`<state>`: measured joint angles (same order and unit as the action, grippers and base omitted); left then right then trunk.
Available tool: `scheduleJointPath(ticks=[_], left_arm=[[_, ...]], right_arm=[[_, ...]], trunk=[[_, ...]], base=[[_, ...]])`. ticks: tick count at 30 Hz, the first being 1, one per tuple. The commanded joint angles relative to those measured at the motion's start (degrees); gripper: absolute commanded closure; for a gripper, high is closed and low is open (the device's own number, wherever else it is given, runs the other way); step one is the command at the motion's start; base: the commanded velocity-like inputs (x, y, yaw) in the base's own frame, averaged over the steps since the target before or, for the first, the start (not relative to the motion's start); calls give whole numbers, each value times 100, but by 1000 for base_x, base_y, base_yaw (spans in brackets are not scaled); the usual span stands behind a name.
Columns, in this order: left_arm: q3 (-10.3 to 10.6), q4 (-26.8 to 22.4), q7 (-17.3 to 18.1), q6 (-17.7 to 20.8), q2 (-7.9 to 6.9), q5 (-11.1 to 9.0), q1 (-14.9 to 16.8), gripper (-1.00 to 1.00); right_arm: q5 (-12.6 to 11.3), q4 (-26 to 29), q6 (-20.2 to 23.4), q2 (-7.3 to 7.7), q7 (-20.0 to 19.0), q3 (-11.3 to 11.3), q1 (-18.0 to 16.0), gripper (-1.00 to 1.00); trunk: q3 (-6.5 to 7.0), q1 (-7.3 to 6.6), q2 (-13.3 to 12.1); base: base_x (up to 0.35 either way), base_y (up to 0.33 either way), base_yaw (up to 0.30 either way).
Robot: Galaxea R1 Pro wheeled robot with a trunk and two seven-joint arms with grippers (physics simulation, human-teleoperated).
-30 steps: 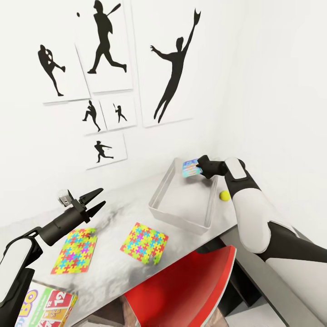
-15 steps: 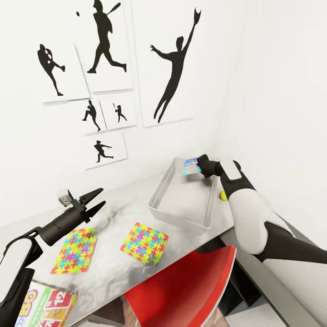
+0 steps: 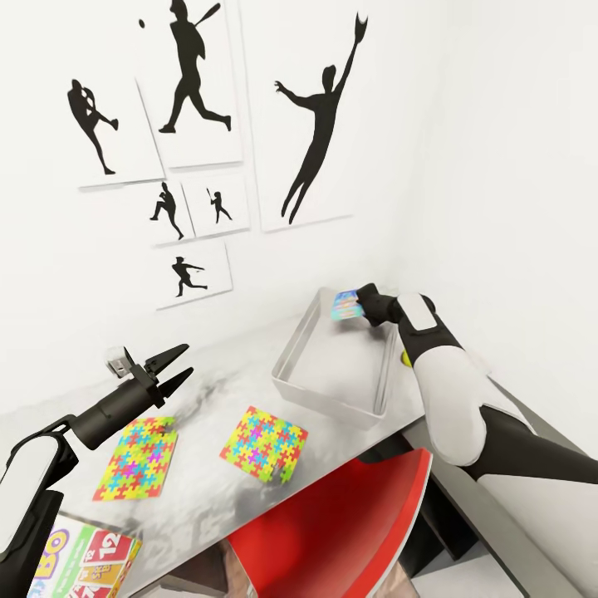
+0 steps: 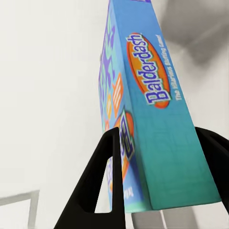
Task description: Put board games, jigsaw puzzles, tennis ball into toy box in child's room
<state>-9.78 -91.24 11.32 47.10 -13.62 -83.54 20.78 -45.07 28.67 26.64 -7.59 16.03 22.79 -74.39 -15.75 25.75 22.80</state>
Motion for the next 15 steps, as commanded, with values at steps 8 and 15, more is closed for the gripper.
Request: scheduleJointPath(ticks=[8,15], left_arm=[[-6,1,19,27,0,9,5,-100],[-6,2,19,27,0,10,5,-100]], right_arm=[[-64,-14,8,-16,29,18,-8,100],[-66,-23,12,-60,27,16,-12,100]], trunk=[[-64,3,11],[-126,3,11]], base=[[0,0,0],[0,0,0]])
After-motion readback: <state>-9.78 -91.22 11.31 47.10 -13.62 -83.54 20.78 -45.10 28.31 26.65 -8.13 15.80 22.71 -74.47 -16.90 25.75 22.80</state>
